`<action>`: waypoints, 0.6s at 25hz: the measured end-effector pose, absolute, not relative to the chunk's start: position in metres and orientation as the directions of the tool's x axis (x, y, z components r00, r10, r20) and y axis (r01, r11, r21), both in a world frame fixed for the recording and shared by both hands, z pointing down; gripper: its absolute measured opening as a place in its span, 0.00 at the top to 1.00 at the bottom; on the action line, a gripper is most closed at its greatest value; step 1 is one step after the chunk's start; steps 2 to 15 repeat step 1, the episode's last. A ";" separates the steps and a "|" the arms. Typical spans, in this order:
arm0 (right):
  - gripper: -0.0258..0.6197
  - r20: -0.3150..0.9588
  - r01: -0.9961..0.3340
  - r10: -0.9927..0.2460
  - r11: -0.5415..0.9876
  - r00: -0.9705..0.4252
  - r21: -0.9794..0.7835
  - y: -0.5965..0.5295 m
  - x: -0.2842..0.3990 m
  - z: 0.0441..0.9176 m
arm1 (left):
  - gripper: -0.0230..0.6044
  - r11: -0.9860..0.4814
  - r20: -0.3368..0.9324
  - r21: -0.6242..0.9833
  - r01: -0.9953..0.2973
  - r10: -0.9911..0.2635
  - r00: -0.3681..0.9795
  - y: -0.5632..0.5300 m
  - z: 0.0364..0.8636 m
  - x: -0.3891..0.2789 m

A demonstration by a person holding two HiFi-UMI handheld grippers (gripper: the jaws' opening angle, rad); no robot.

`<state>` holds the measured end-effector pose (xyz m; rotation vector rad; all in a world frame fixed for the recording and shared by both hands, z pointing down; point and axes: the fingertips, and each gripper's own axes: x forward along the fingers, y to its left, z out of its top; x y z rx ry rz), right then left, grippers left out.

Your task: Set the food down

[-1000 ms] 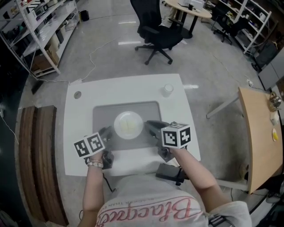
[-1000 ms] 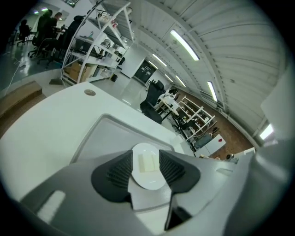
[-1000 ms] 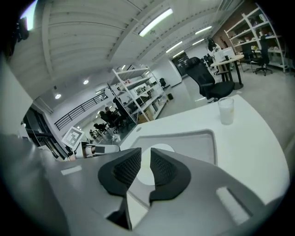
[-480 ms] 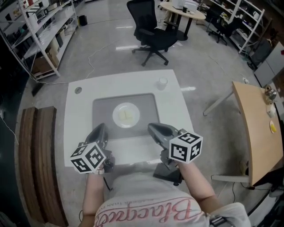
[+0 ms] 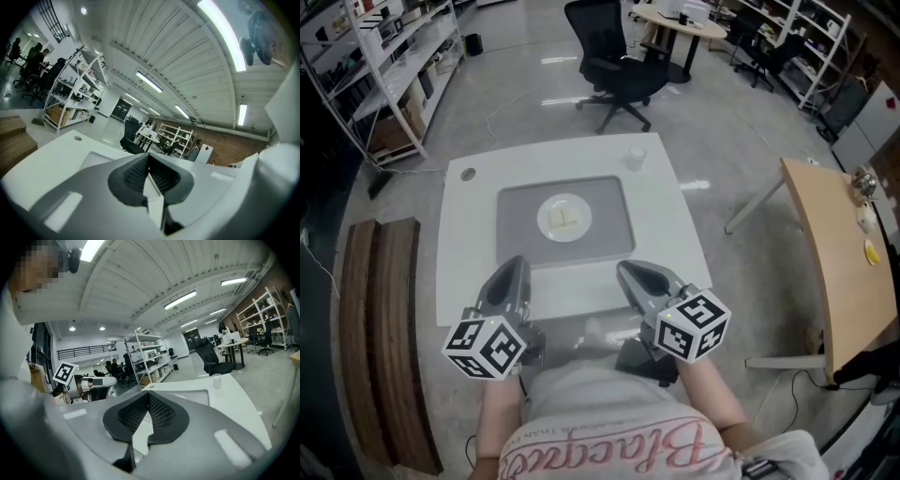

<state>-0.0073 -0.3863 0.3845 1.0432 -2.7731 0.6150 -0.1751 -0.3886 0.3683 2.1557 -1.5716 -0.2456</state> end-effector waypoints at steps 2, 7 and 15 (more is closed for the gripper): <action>0.96 0.256 -0.661 -0.610 0.679 -0.750 -0.319 -0.380 -0.006 0.387 | 0.96 -0.243 0.123 0.463 -0.853 -0.935 0.333 -0.383 0.369 -0.173; 0.96 0.256 -0.661 -0.610 0.679 -0.750 -0.319 -0.380 -0.006 0.387 | 0.96 -0.243 0.123 0.463 -0.853 -0.935 0.333 -0.383 0.369 -0.173; 0.96 0.256 -0.661 -0.610 0.679 -0.750 -0.319 -0.380 -0.006 0.387 | 0.96 -0.243 0.123 0.463 -0.853 -0.935 0.333 -0.383 0.369 -0.173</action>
